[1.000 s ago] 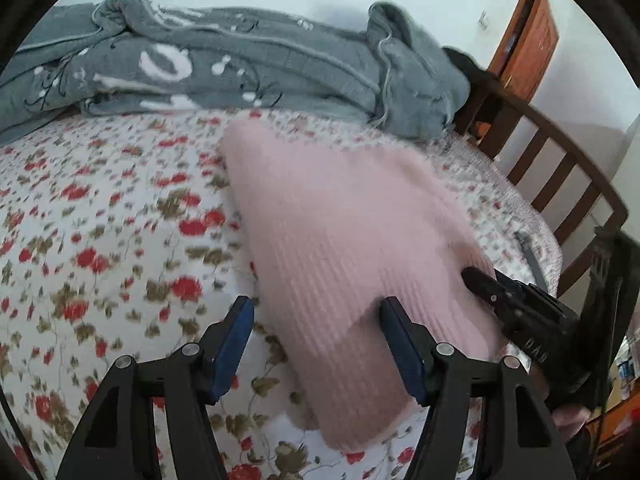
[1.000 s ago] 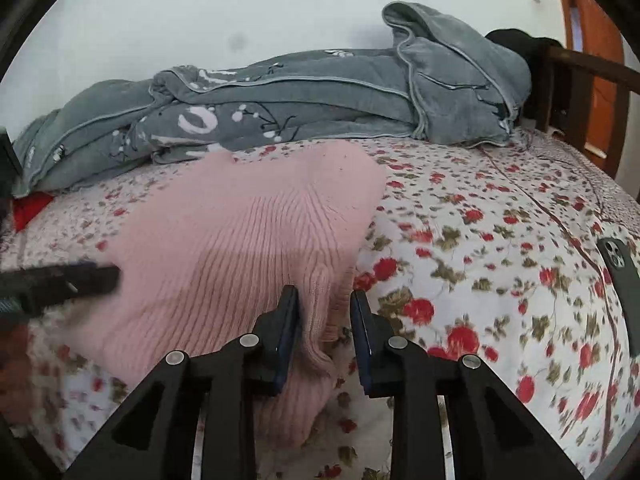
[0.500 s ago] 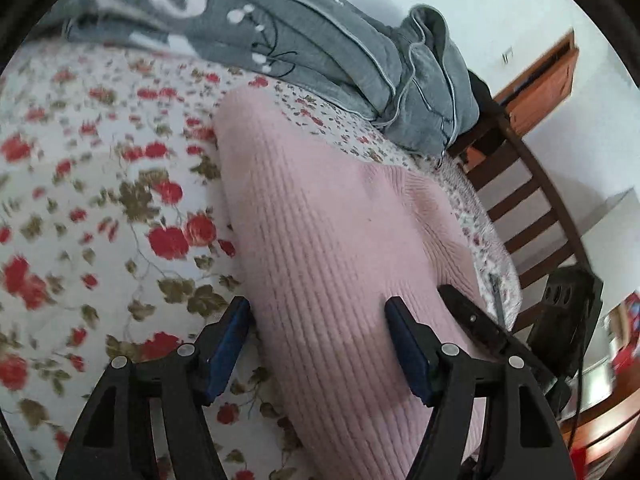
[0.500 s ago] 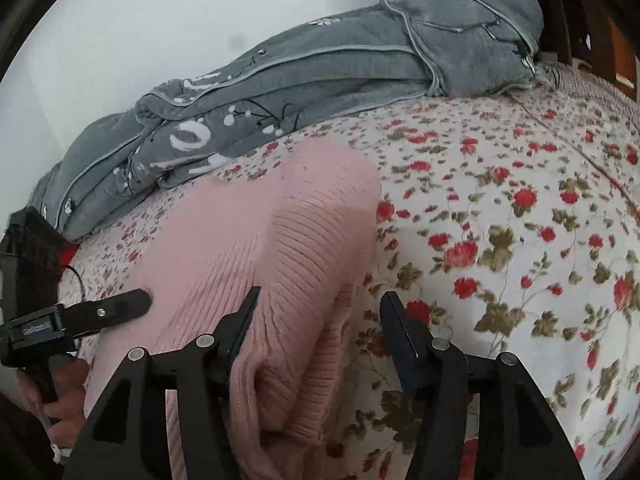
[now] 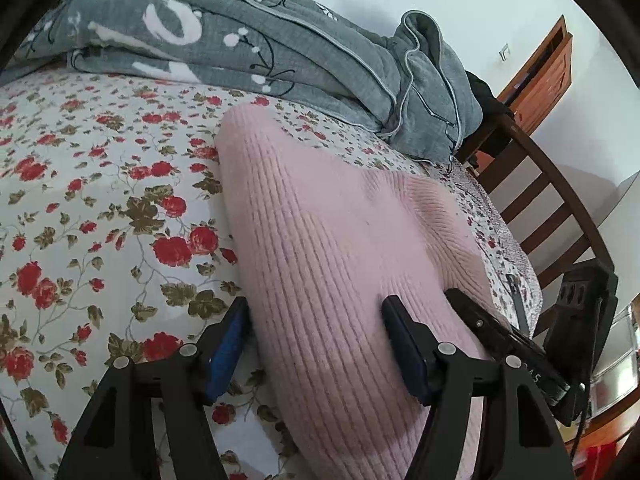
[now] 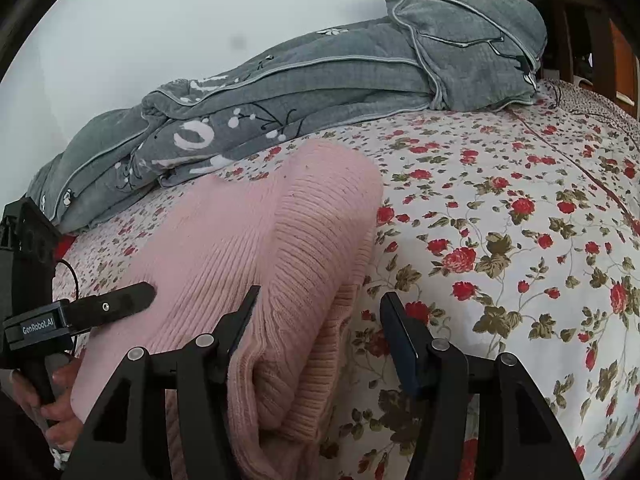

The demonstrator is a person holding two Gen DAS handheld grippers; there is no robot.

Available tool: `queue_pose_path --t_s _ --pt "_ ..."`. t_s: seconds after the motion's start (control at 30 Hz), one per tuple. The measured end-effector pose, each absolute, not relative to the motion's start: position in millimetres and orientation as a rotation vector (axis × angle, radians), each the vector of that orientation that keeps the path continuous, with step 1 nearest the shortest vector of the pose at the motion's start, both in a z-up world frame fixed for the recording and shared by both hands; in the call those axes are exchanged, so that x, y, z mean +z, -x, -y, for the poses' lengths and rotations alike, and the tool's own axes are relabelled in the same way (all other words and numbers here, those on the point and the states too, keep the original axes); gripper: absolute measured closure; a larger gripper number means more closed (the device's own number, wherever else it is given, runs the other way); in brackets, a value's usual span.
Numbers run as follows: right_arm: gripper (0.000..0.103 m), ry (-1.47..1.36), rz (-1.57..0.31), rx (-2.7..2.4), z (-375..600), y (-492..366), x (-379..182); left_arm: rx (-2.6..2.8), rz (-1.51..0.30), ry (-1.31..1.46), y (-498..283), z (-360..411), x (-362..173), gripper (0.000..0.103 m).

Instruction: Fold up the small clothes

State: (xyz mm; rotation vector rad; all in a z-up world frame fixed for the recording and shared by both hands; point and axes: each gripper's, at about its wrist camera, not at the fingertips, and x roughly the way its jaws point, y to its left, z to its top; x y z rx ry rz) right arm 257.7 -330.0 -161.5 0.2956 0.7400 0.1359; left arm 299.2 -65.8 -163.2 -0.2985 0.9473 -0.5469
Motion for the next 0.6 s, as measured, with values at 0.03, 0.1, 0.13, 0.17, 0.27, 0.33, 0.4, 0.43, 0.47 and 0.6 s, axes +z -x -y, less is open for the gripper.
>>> queue_pose_path --t_s 0.03,0.1,0.13,0.17,0.27,0.33,0.4,0.43,0.47,0.6 --pt "0.047 -0.296 -0.740 0.136 330.6 -257.8 -161.4 -0.543 -0.943 0.295 -298.6 65.9 -163.0 0.037" --pt "0.047 -0.299 -0.740 0.132 330.5 -257.6 -160.8 -0.535 -0.937 0.292 -297.6 66.2 -162.7 0.037" --pt "0.047 -0.299 -0.740 0.132 330.5 -257.1 -160.9 -0.534 -0.936 0.292 -297.4 66.2 -162.7 0.037" --pt "0.047 -0.300 -0.739 0.133 330.4 -256.5 -161.1 -0.533 -0.934 0.293 -297.1 66.0 -162.8 0.037" --pt "0.047 -0.308 -0.739 0.137 330.8 -255.9 -161.6 -0.528 -0.926 0.287 -295.9 66.2 -162.7 0.037" --pt "0.047 -0.310 -0.740 0.138 330.8 -256.0 -161.5 -0.521 -0.917 0.274 -294.2 67.5 -161.8 0.037" --pt "0.047 -0.310 -0.740 0.138 331.0 -256.0 -161.4 -0.511 -0.908 0.259 -292.9 69.1 -160.5 0.037" --pt "0.047 -0.310 -0.740 0.138 331.1 -256.0 -161.3 -0.507 -0.904 0.252 -292.3 70.0 -160.0 0.037" --pt "0.047 -0.310 -0.740 0.138 331.0 -256.0 -161.2 -0.503 -0.900 0.245 -291.9 70.7 -159.5 0.037" --pt "0.047 -0.313 -0.740 0.138 330.8 -255.9 -160.8 -0.492 -0.889 0.228 -291.5 73.1 -159.1 0.037"
